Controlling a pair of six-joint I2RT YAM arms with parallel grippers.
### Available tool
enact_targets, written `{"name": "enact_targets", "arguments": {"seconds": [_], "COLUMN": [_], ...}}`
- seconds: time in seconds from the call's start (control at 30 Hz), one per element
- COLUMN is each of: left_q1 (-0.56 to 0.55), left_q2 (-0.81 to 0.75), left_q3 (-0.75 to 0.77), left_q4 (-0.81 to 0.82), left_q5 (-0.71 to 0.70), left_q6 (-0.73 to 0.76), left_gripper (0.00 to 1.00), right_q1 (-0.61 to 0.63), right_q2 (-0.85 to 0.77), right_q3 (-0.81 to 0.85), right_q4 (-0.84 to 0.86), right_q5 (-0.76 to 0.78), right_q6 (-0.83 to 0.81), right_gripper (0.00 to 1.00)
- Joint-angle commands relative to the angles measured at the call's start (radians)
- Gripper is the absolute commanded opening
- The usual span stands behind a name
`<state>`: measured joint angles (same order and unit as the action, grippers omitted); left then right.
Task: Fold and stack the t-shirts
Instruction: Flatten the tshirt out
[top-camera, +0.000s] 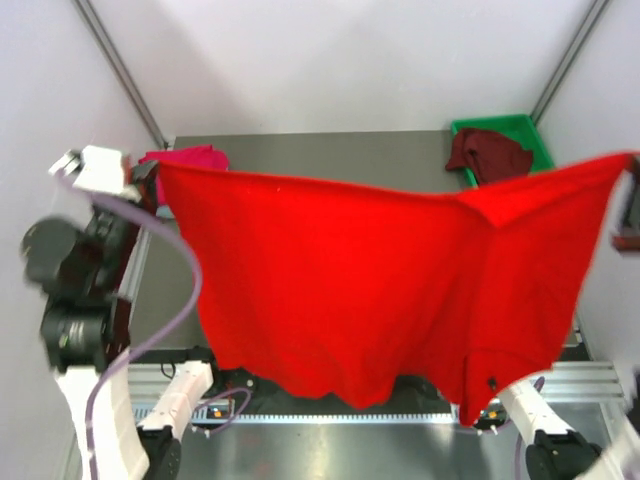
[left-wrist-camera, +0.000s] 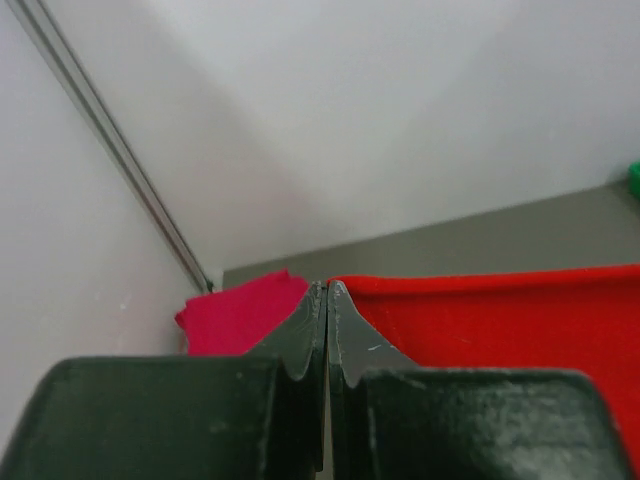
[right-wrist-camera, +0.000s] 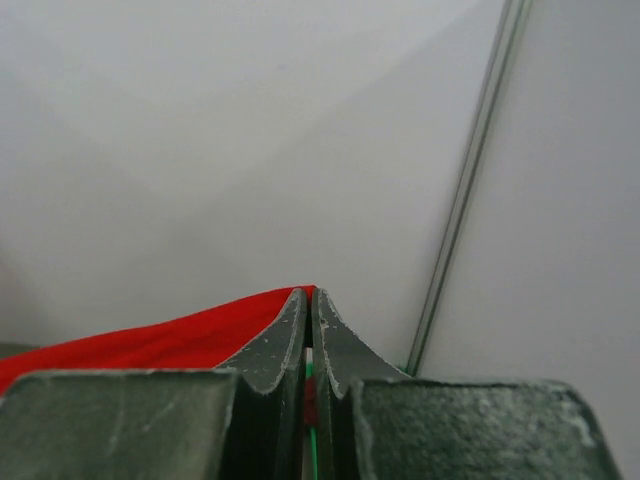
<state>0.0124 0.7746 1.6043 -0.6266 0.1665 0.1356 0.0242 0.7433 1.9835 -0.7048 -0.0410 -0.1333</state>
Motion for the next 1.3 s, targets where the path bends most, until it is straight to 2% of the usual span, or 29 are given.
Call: {"name": "enact_targets", "arguments": {"seconds": [0.0,0.13,0.23,0.43,0.47,0.53,0.57,0.6,0.67,0.7,0.77,0.87,0.97,1.1,1.27], "left_q1": [0.003,0.003,0.003,0.004,0.004,0.003,0.003,0.004,0.004,0.004,0.004,0.004,0.004,0.003,0.003], "left_q2": [0.113,0.212,0.311,0.616,0.712,0.817,0.921,0.975,1.134,1.187,1.322,1.437,1.495,1.537,1.609], "left_q3": [-0.123,-0.254,-0.328,-0.334,-0.319,-0.238,-0.203,-0.116,-0.009,0.090,0.196,0.351,0.394,0.424,0.506], "left_q4": [0.106,0.215,0.272,0.373,0.384,0.390,0.392,0.380,0.355,0.326,0.288,0.266,0.294,0.370,0.384], "left_q5": [-0.038,-0.015,0.010,0.036,0.037,0.034,0.033,0.031,0.031,0.030,0.030,0.016,0.002,-0.088,-0.148], "left_q6": [0.035,0.071,0.102,0.186,0.211,0.223,0.231,0.236,0.245,0.248,0.248,0.237,0.219,0.205,0.196], "left_gripper": [0.00,0.00,0.00,0.00,0.00,0.00,0.00,0.00,0.00,0.00,0.00,0.00,0.00,0.00,0.00], "right_q1": [0.008,0.005,0.006,-0.001,-0.001,-0.003,-0.003,-0.003,-0.001,0.002,0.006,0.020,0.028,0.028,0.023], "right_q2": [0.120,0.189,0.283,0.566,0.611,0.756,0.812,0.920,1.032,1.135,1.224,1.390,1.467,1.599,1.715], "right_q3": [-0.182,-0.407,-0.501,-0.537,-0.523,-0.450,-0.413,-0.372,-0.232,-0.139,-0.071,0.040,0.127,0.269,0.425], "right_q4": [0.145,0.243,0.312,0.412,0.430,0.441,0.441,0.436,0.417,0.407,0.406,0.396,0.381,0.369,0.376], "right_q5": [0.046,-0.008,-0.042,-0.083,-0.083,-0.086,-0.086,-0.086,-0.085,-0.088,-0.083,-0.059,-0.045,0.001,0.015], "right_q6": [-0.038,-0.046,-0.039,-0.038,-0.038,-0.037,-0.035,-0.043,-0.043,-0.042,-0.043,-0.052,-0.065,-0.072,-0.058], "right_gripper": [0.00,0.00,0.00,0.00,0.00,0.00,0.00,0.00,0.00,0.00,0.00,0.00,0.00,0.00,0.00]}}
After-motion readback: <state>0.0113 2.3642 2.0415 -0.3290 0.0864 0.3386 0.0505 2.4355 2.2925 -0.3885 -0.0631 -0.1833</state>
